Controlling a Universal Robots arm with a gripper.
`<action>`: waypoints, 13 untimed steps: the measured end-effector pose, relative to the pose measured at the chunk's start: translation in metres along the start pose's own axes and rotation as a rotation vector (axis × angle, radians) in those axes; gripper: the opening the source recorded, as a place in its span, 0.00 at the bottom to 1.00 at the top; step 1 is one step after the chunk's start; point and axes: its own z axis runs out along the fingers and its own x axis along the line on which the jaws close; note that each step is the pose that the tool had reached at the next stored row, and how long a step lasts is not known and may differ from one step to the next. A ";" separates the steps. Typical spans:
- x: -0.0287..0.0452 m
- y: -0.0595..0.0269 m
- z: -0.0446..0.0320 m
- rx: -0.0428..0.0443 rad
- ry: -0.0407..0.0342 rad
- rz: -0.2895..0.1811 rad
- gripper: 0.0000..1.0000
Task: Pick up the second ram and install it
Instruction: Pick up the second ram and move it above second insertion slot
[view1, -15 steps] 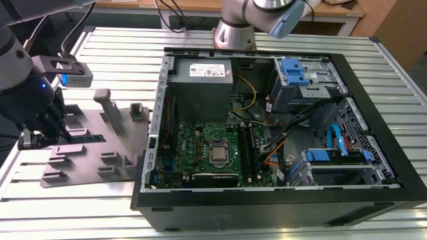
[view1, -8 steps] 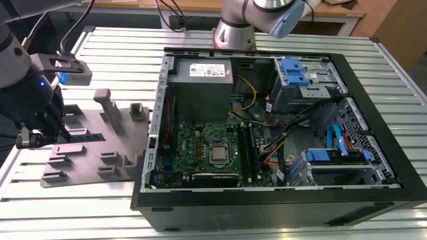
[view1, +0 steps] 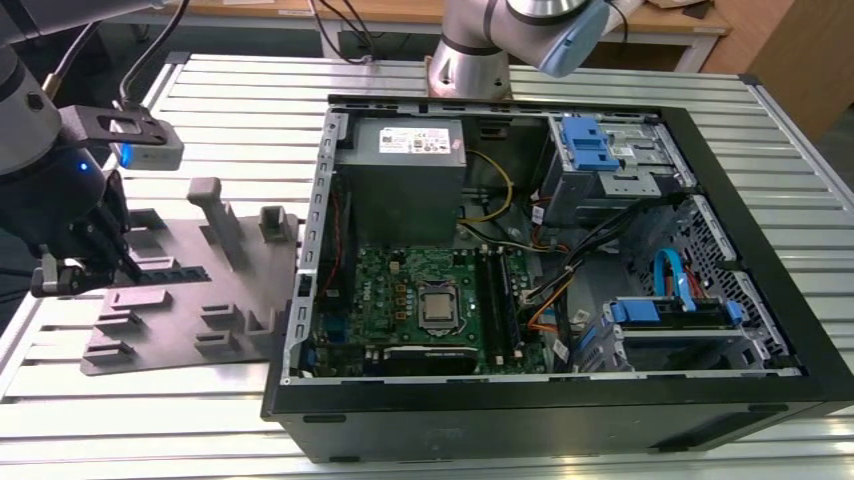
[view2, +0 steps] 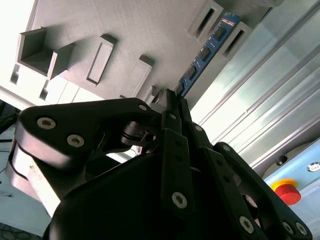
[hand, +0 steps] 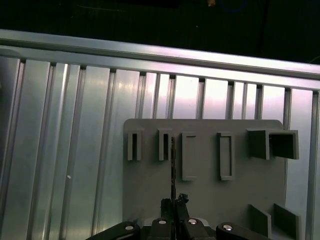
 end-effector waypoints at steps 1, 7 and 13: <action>0.0000 0.0000 0.0000 -0.0001 0.0002 0.000 0.11; 0.0000 0.0001 -0.0009 -0.0001 0.0006 0.000 0.11; -0.0002 0.0002 -0.0043 -0.0001 0.0004 0.000 0.11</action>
